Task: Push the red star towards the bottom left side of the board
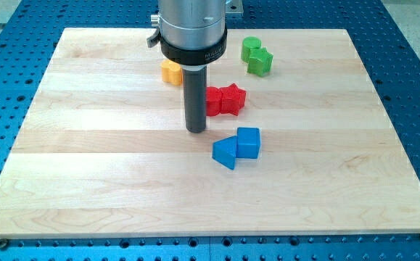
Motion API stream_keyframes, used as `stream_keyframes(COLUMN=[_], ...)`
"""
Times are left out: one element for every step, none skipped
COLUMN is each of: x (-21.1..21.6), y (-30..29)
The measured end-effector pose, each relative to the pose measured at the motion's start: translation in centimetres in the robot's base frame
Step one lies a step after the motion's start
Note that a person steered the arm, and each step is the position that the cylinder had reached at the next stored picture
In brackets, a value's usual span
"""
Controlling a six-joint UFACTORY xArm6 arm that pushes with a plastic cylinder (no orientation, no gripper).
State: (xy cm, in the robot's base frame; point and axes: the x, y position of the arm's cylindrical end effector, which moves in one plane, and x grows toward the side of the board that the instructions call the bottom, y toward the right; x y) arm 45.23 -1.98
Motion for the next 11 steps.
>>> stream_keyframes(x=[0.0, 0.2, 0.2, 0.2, 0.2, 1.3, 4.2, 5.3, 2.9, -3.2, -4.9], y=[0.0, 0.0, 0.0, 0.0, -0.1, 0.0, 2.2, 3.9, 5.0, 9.7, 13.8])
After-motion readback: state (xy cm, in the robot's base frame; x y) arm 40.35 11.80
